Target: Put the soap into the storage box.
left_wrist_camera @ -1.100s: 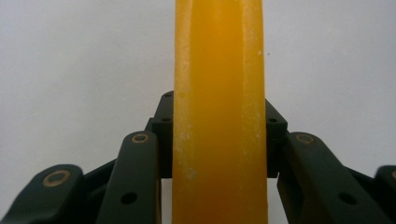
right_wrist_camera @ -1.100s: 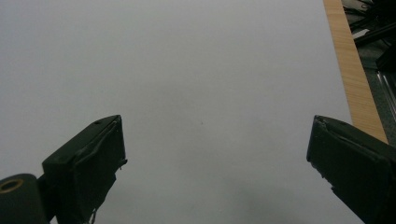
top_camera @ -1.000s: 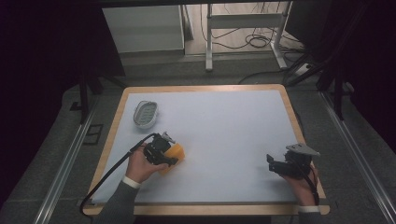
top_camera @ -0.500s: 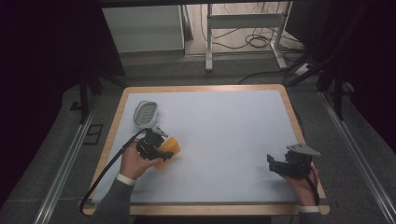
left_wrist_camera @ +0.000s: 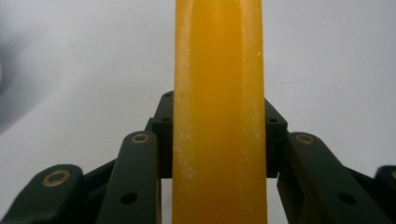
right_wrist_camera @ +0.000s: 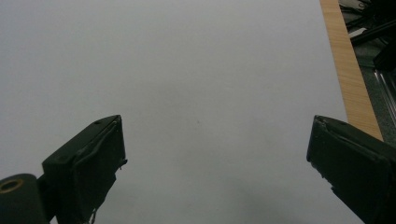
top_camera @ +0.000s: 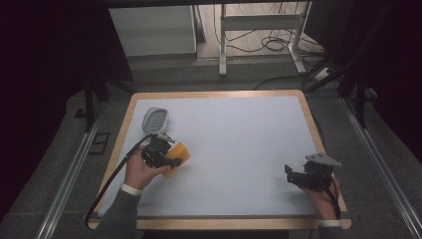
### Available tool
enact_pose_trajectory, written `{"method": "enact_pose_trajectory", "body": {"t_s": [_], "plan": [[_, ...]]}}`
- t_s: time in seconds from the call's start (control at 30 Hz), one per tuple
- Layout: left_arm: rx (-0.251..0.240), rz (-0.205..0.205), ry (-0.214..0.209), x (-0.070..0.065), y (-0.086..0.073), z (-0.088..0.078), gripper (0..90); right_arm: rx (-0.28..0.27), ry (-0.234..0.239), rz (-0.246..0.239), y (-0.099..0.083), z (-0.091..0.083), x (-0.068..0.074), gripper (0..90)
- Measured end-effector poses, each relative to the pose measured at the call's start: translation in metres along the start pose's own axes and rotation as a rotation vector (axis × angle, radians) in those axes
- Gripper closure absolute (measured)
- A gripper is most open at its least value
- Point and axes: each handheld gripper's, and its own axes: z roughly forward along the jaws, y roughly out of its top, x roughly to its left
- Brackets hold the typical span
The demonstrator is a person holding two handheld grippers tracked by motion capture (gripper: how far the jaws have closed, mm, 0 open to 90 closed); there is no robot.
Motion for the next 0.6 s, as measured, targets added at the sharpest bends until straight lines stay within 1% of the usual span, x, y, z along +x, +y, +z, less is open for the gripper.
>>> {"method": "enact_pose_trajectory", "body": {"t_s": [0.2, 0.33, 0.57, 0.6], "plan": [[-0.012, -0.008, 0.006, 0.003, 0.0, -0.004, 60.6, 0.0, 0.0, 0.0, 0.0, 0.0, 0.0, 4.3], [-0.031, -0.013, 0.016, 0.005, 0.0, -0.008, 60.6, 0.003, -0.001, 0.0, 0.0, 0.0, 0.0, 4.4], [-0.037, -0.023, 0.02, 0.009, -0.001, -0.012, 60.6, 0.004, -0.004, 0.001, 0.0, 0.0, -0.001, 4.4], [-0.033, -0.019, 0.02, 0.01, -0.001, -0.013, 60.6, 0.004, -0.005, 0.0, 0.0, 0.0, 0.0, 4.4]]}}
